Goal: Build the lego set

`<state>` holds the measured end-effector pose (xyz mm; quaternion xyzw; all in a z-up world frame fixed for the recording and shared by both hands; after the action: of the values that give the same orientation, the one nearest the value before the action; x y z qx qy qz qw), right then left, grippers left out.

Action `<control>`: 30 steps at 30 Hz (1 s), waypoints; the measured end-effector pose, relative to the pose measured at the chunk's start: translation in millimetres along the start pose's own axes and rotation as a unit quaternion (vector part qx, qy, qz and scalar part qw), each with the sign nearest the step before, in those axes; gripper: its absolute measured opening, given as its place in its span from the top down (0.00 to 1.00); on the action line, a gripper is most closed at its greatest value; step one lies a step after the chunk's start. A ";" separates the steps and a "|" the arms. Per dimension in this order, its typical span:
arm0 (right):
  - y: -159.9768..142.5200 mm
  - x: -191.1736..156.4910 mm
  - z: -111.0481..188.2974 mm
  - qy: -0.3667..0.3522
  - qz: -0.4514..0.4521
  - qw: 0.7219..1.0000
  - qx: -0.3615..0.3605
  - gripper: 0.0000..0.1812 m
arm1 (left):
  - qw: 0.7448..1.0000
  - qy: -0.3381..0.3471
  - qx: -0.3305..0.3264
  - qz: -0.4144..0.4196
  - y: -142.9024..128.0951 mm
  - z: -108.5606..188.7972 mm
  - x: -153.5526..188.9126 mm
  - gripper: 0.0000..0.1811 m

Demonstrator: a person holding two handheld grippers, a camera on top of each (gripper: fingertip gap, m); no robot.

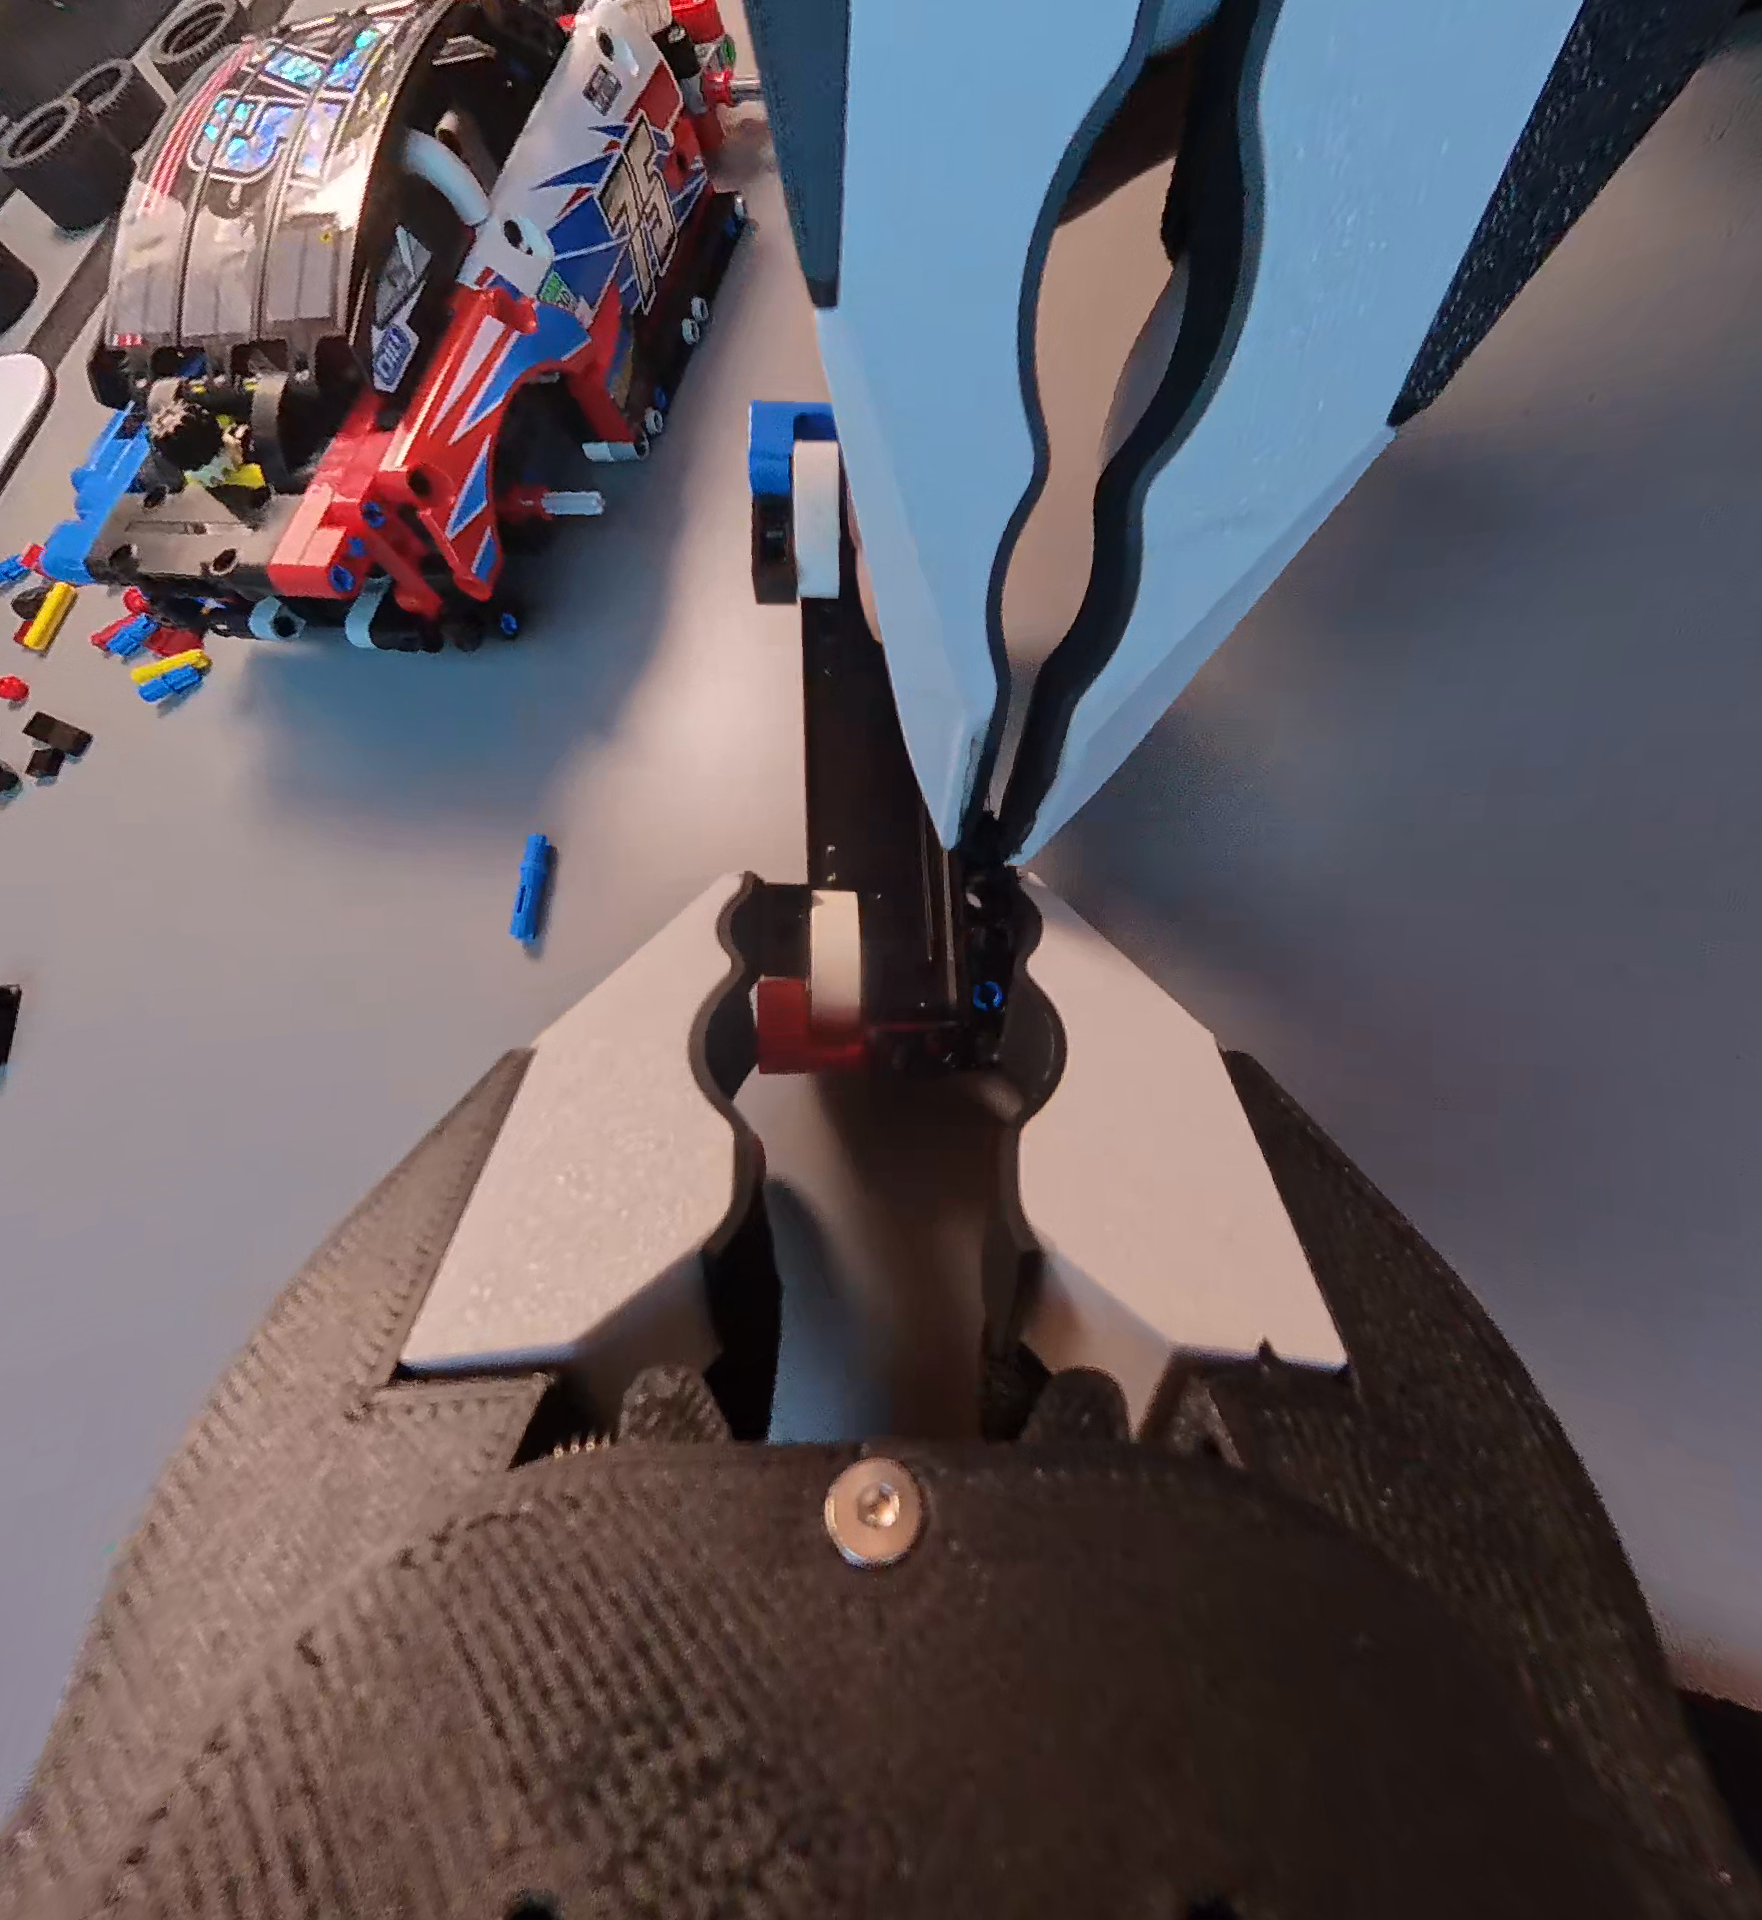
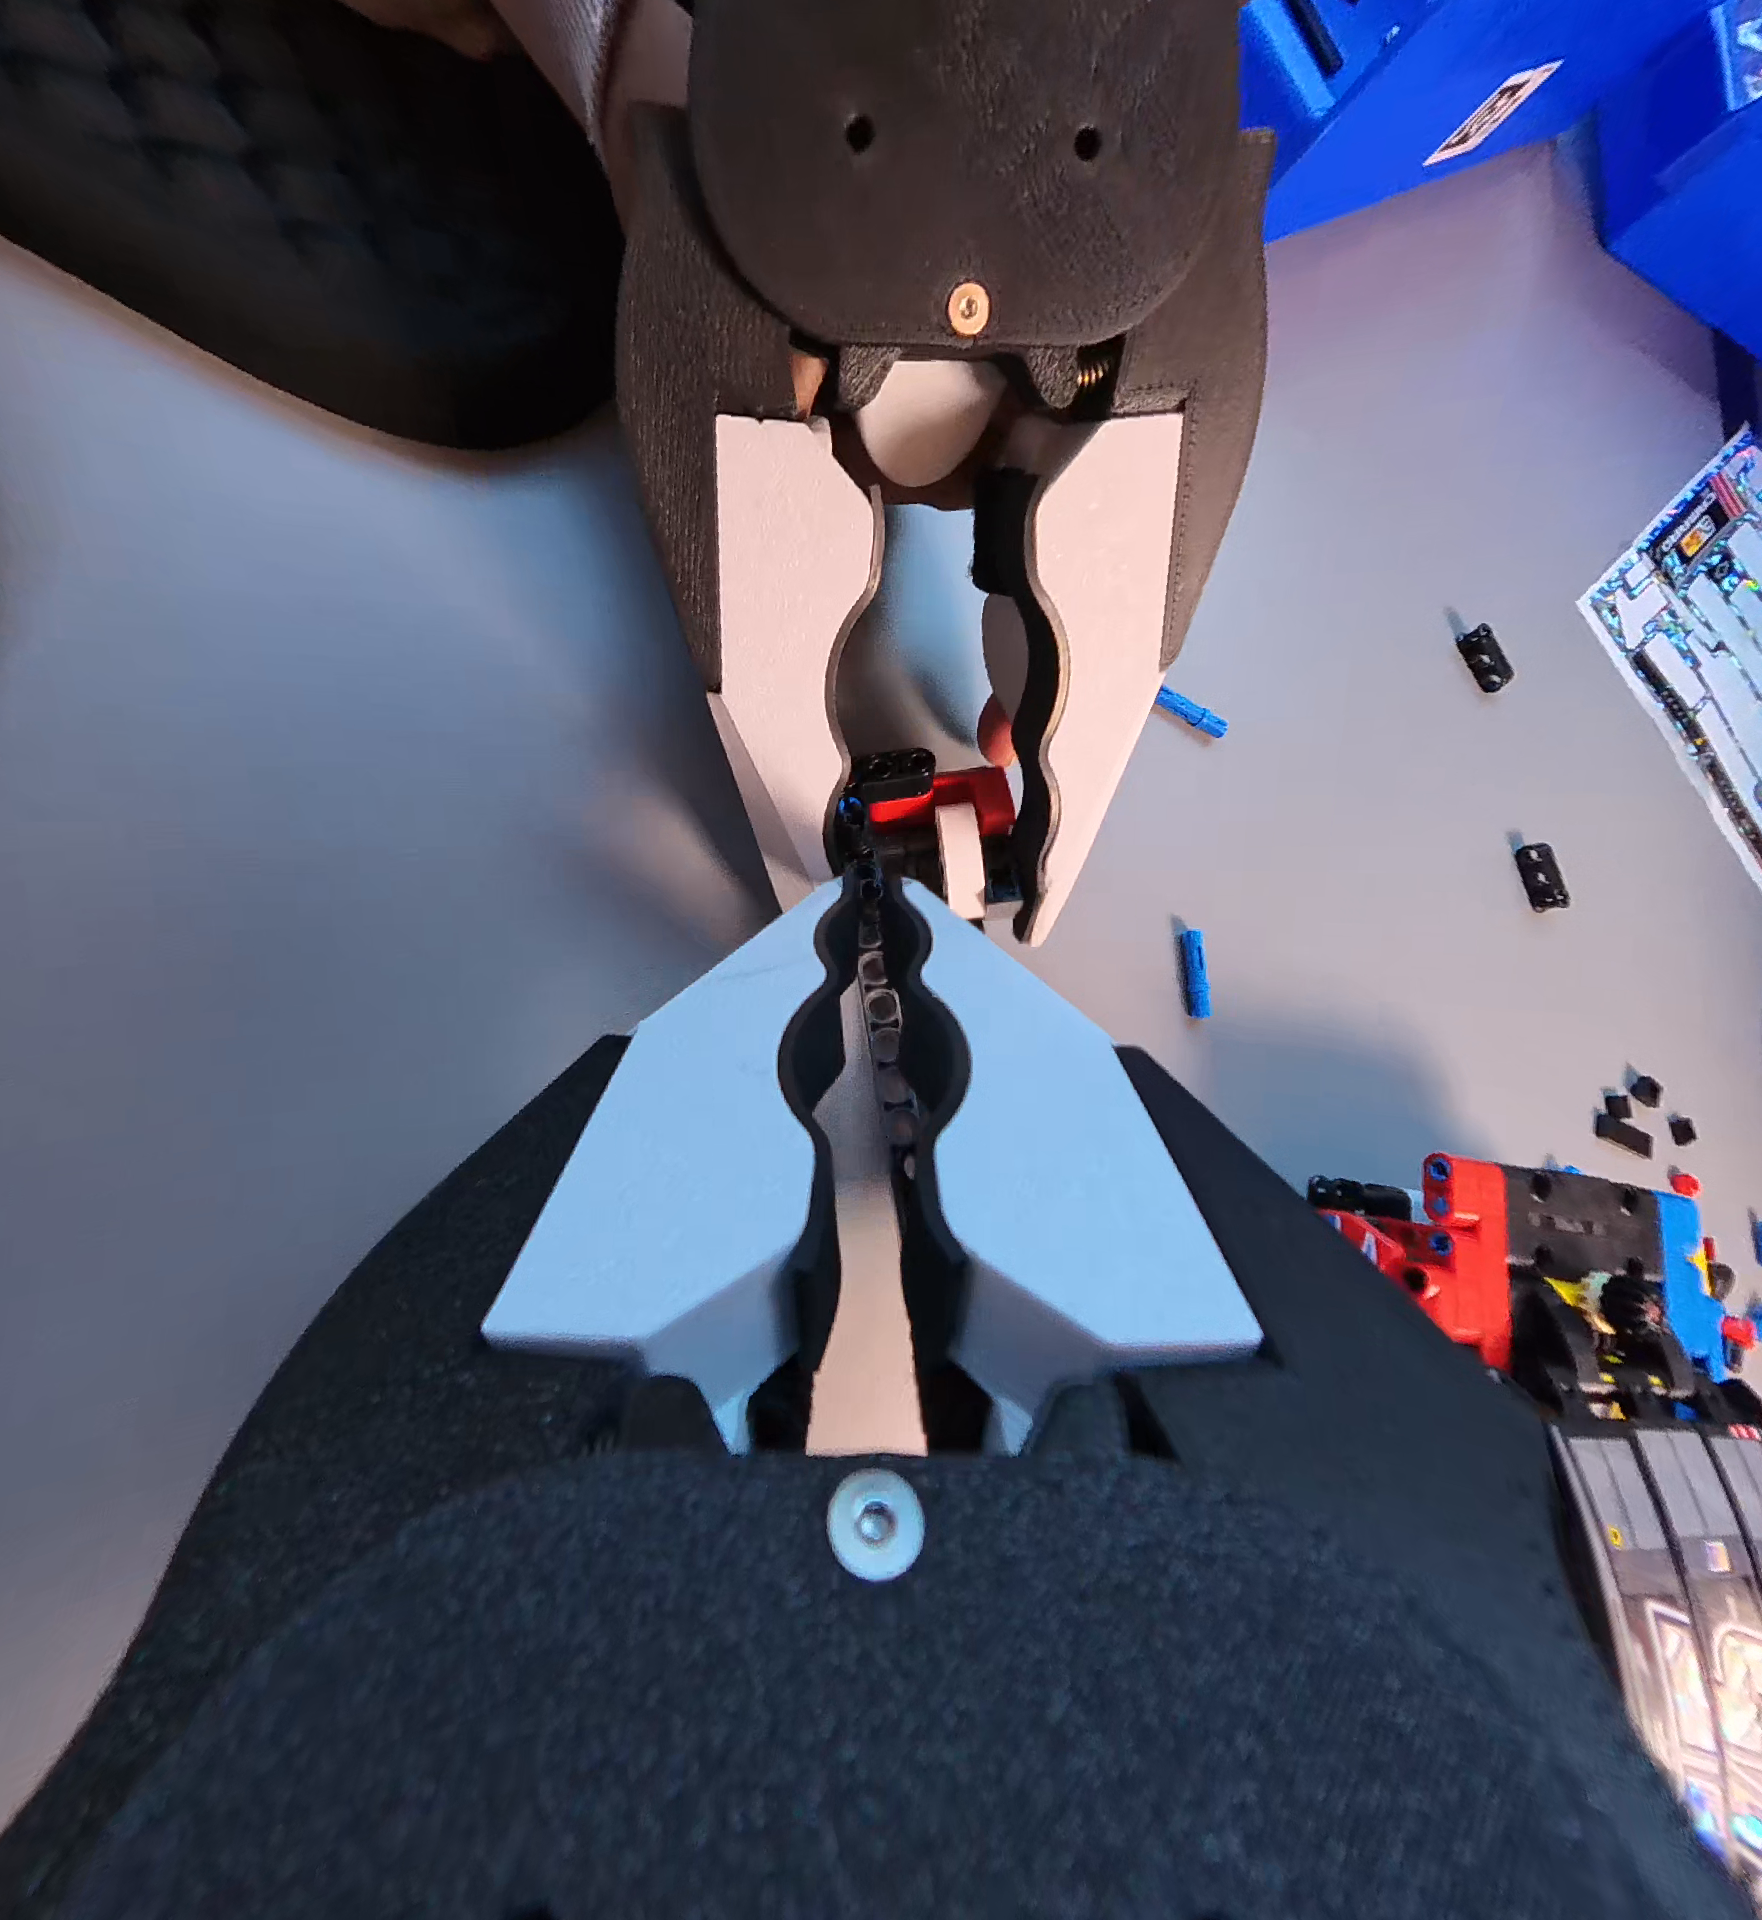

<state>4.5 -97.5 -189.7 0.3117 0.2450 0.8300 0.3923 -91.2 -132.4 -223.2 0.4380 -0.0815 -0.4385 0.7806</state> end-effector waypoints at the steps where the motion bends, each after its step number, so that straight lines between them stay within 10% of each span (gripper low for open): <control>1: -0.6 -0.2 0.5 0.001 -0.002 1.000 0.007 1.00 | 1.000 -0.002 -0.001 -0.001 0.3 -0.4 0.5 0.76; 19: -20.2 6.8 5.4 0.096 -0.149 0.976 0.127 1.00 | 0.998 -0.060 -0.022 0.028 6.1 -5.2 4.3 0.76; 21: -6.4 14.4 22.8 0.129 -0.207 0.939 0.243 1.00 | 0.997 -0.064 -0.024 0.028 5.0 -5.6 3.9 0.76; 30: -13.2 27.2 34.3 0.053 -0.220 0.951 0.211 1.00 | 0.996 -0.076 -0.021 0.042 3.5 -4.6 1.1 0.76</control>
<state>21.8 -62.5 -165.9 0.2816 0.4973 0.6675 0.4772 -86.1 -129.6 -223.6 0.3833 -0.1499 -0.4387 0.7989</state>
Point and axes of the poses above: each gripper's, where its closed fingertips meet, z back along the fingers, y out of its top, x = y × z across the jaws, the point moved 8 cm from there along z, back along the fingers, and after that the axes turned 2 degrees about -z, right-handed, at the moved point
